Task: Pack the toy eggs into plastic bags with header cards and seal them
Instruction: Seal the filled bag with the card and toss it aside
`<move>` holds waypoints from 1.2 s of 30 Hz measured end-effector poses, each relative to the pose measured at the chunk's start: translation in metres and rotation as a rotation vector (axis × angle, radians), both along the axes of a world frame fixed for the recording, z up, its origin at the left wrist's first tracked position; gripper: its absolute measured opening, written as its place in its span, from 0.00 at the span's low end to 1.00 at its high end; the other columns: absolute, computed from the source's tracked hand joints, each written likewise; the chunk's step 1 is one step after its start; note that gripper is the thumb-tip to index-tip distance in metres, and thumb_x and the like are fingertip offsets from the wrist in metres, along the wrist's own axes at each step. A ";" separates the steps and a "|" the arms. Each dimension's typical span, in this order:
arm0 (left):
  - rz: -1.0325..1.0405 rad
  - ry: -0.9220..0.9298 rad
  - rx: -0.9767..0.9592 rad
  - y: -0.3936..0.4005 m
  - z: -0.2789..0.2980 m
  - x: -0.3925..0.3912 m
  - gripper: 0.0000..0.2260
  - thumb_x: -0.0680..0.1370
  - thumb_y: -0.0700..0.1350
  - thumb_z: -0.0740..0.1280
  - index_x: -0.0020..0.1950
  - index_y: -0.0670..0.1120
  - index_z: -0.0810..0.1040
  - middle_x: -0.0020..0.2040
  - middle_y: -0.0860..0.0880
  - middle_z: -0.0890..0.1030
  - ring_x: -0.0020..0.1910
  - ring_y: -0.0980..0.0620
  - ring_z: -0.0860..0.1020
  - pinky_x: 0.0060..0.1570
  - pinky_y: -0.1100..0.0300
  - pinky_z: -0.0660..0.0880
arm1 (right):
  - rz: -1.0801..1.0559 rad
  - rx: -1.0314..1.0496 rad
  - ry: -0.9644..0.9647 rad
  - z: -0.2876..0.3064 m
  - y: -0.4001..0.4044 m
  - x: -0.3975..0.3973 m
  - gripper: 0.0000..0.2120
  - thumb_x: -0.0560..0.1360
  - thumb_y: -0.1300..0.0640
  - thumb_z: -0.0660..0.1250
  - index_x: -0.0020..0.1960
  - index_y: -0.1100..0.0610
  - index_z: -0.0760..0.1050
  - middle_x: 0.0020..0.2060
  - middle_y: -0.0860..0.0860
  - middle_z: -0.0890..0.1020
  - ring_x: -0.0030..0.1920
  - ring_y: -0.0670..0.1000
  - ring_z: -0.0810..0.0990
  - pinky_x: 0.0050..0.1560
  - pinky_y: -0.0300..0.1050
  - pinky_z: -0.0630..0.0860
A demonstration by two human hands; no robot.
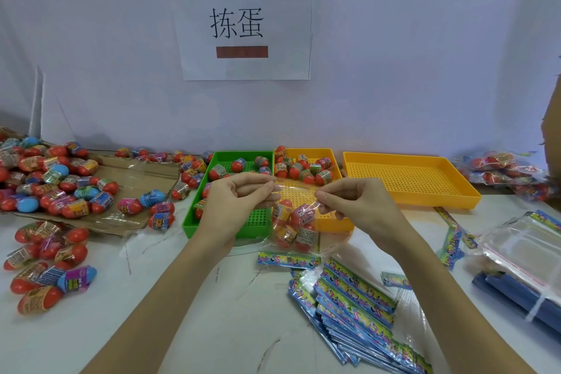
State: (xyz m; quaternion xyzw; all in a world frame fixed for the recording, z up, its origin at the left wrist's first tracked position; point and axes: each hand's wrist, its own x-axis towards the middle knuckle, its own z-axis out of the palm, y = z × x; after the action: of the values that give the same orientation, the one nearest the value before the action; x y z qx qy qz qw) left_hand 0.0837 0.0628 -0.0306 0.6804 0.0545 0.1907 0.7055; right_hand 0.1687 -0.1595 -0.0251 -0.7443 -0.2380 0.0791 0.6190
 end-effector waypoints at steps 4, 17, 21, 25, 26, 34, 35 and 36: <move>-0.076 0.011 -0.005 0.007 0.002 0.000 0.07 0.77 0.36 0.74 0.54 0.39 0.86 0.48 0.40 0.88 0.48 0.42 0.88 0.49 0.56 0.85 | 0.022 0.030 0.018 0.004 -0.007 0.001 0.04 0.75 0.60 0.76 0.49 0.58 0.87 0.38 0.55 0.88 0.39 0.52 0.87 0.36 0.37 0.79; -0.156 -0.013 0.225 0.027 0.006 -0.006 0.10 0.71 0.45 0.78 0.52 0.47 0.89 0.47 0.45 0.89 0.48 0.46 0.88 0.49 0.62 0.83 | 0.131 0.039 -0.020 0.009 -0.014 0.001 0.10 0.78 0.65 0.72 0.48 0.53 0.88 0.44 0.53 0.88 0.45 0.52 0.87 0.45 0.37 0.81; -0.146 -0.045 0.306 0.028 0.007 -0.006 0.08 0.73 0.39 0.77 0.51 0.47 0.89 0.47 0.49 0.89 0.50 0.51 0.87 0.48 0.67 0.81 | 0.138 0.015 -0.057 0.010 -0.015 0.000 0.11 0.77 0.65 0.72 0.46 0.50 0.88 0.45 0.51 0.88 0.46 0.49 0.86 0.47 0.35 0.80; -0.167 -0.138 0.355 0.028 0.007 -0.009 0.09 0.72 0.41 0.77 0.51 0.42 0.88 0.47 0.48 0.89 0.51 0.50 0.87 0.52 0.64 0.81 | 0.137 0.013 -0.091 0.011 -0.017 0.000 0.13 0.78 0.67 0.70 0.47 0.52 0.88 0.45 0.51 0.89 0.48 0.48 0.86 0.48 0.34 0.80; -0.169 -0.155 0.370 0.029 0.006 -0.009 0.09 0.72 0.39 0.76 0.51 0.42 0.88 0.47 0.47 0.89 0.51 0.49 0.87 0.53 0.63 0.81 | 0.136 0.010 -0.098 0.011 -0.017 -0.001 0.13 0.78 0.68 0.70 0.47 0.53 0.88 0.44 0.51 0.89 0.48 0.48 0.87 0.49 0.34 0.80; -0.167 -0.182 0.512 0.031 0.003 -0.006 0.08 0.76 0.33 0.74 0.52 0.42 0.89 0.49 0.50 0.88 0.52 0.50 0.85 0.54 0.59 0.82 | 0.132 -0.031 -0.114 0.009 -0.017 0.001 0.09 0.78 0.67 0.71 0.50 0.56 0.88 0.45 0.51 0.89 0.50 0.49 0.87 0.51 0.37 0.81; -0.172 -0.172 0.526 0.032 0.003 -0.006 0.09 0.77 0.33 0.73 0.52 0.43 0.89 0.50 0.51 0.88 0.53 0.50 0.85 0.54 0.60 0.82 | 0.135 -0.042 -0.114 0.010 -0.017 0.001 0.09 0.78 0.67 0.71 0.50 0.56 0.88 0.45 0.51 0.89 0.50 0.49 0.87 0.52 0.37 0.81; -0.172 -0.160 0.535 0.032 0.003 -0.006 0.10 0.77 0.32 0.72 0.52 0.43 0.89 0.51 0.51 0.87 0.53 0.51 0.85 0.53 0.61 0.82 | 0.134 -0.053 -0.113 0.010 -0.017 0.001 0.11 0.79 0.68 0.69 0.50 0.56 0.88 0.46 0.51 0.89 0.50 0.49 0.87 0.52 0.38 0.81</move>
State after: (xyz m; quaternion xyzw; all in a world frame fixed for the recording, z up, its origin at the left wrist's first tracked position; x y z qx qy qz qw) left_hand 0.0776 0.0950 -0.0275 0.8272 -0.1112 0.1909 0.5167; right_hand 0.1697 -0.1765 -0.0152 -0.7460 -0.3197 0.0845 0.5781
